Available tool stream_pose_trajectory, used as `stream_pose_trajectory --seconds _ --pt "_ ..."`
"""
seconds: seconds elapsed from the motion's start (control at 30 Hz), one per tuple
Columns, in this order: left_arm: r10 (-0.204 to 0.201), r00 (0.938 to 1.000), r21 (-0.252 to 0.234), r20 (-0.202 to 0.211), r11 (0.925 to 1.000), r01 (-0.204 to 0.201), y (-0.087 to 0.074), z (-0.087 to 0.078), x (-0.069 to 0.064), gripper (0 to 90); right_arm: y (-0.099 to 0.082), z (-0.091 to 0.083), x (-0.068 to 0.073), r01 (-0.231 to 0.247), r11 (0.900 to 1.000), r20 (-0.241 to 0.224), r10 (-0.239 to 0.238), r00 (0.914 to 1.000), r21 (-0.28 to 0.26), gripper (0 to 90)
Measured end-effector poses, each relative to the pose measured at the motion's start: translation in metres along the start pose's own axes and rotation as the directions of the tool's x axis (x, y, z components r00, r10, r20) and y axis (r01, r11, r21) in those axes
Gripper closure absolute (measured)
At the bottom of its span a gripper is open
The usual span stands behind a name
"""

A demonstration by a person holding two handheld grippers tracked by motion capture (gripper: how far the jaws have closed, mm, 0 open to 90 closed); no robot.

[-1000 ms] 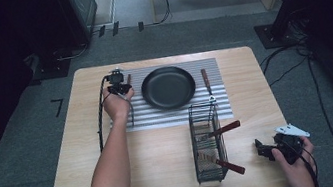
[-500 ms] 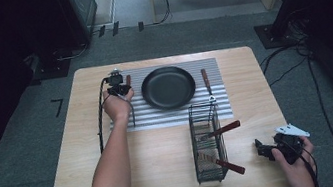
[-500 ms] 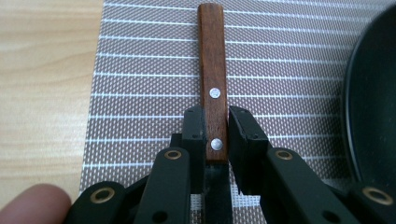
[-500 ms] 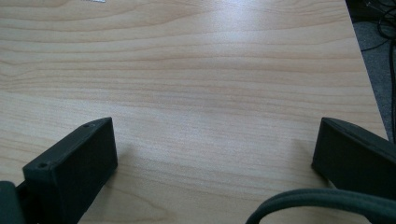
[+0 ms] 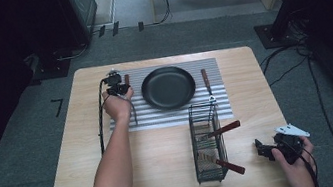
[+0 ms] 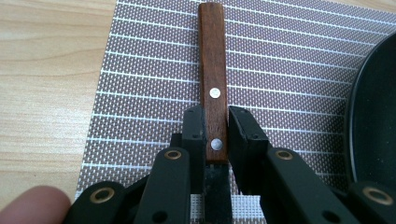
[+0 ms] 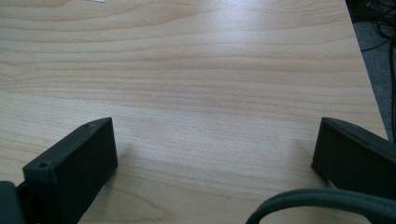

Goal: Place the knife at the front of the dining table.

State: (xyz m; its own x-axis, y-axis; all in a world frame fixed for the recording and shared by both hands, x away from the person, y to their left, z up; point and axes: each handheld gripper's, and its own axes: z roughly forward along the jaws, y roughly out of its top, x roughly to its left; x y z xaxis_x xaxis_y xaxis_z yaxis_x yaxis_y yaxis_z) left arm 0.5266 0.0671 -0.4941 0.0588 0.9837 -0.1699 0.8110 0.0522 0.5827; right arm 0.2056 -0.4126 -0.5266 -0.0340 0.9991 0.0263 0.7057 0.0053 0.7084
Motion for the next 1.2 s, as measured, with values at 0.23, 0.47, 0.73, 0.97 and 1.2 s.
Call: stream_pose_trajectory --seconds 0.23,0.47,0.73,0.97,1.2 --pt "0.01 0.9981 -0.044 0.061 0.999 -0.008 0.0 -0.006 0.001 47.9 0.0 0.0 0.0 0.0 1.0 0.0 0.0 1.0 0.0 0.0" --pt "-0.006 0.9923 -0.098 0.124 0.995 0.018 0.0 -0.028 0.003 17.3 0.0 0.0 0.0 0.0 1.0 0.0 0.0 1.0 0.0 0.0" --pt "0.069 0.9786 -0.142 0.194 0.989 -0.041 -0.01 -0.057 0.003 0.0 0.0 0.0 0.0 0.0 1.0 0.0 0.0 1.0 0.0 0.0" --pt "0.076 0.9698 -0.193 0.232 0.9807 -0.031 -0.021 -0.084 0.011 0.0 0.0 0.0 0.0 -0.001 1.0 0.0 0.001 1.0 0.001 0.0" --pt "0.122 0.9681 -0.223 0.219 0.9723 -0.072 -0.043 -0.115 0.02 0.0 0.0 0.0 0.0 -0.001 1.0 0.0 0.001 1.0 0.001 0.0"
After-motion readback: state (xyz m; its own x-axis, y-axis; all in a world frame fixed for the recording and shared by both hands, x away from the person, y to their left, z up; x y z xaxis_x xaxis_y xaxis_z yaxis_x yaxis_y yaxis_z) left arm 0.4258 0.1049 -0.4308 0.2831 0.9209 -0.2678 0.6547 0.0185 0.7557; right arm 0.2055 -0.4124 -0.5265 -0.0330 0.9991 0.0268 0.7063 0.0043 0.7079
